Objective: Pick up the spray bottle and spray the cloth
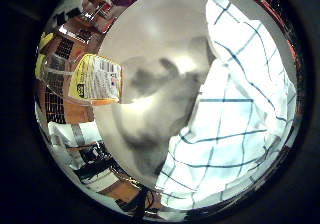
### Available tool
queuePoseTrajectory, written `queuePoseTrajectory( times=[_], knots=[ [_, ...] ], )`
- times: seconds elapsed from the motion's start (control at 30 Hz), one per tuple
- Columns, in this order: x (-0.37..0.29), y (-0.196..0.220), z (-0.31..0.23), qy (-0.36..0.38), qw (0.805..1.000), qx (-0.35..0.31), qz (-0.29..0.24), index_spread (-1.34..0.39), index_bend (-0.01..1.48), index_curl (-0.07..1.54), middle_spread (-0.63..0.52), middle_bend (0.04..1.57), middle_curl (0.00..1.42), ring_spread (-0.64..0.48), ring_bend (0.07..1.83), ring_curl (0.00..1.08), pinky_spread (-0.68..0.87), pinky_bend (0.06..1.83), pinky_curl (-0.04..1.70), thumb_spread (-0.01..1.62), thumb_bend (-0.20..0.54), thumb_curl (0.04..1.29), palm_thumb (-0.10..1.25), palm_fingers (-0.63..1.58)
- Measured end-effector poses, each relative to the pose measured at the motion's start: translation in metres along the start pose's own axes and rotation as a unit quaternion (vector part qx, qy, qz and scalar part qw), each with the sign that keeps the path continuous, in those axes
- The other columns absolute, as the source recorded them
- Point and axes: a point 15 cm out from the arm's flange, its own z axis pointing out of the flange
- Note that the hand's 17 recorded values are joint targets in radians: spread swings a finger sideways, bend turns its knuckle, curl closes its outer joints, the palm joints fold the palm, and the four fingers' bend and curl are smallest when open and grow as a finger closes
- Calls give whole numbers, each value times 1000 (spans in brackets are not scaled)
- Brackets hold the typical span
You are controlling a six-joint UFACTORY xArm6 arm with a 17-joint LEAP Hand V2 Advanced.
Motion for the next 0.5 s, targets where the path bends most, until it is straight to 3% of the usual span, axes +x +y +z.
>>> queuePoseTrajectory(
  times=[0.5],
  knots=[
    [-3, 12, -55, 24, 999, 31, 1, -258, 185, 405, -64, 583, 508, -80, 773, 410, 355, 470, 598, 1054, -24, 404, 664, 260]
  ],
)
